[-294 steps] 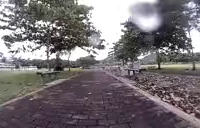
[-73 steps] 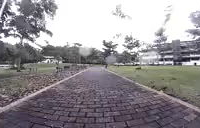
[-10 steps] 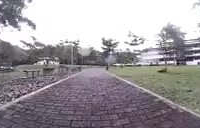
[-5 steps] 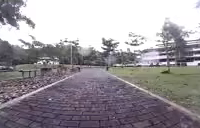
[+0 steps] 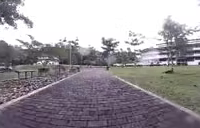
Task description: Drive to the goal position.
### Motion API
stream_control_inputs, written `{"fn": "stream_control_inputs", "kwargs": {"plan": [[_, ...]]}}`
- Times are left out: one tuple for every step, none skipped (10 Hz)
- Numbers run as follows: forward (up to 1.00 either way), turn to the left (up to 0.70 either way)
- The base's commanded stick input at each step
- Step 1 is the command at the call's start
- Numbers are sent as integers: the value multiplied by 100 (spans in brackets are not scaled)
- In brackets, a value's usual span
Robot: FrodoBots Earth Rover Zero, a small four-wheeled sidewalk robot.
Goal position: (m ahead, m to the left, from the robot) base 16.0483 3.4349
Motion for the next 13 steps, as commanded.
{"fn": "stream_control_inputs", "kwargs": {"plan": [[70, 0], [70, 0], [70, 0], [70, 0], [70, 0], [70, 0], [70, 0], [70, 0], [70, 0], [70, 0], [70, 0], [70, 0], [70, 0]]}}
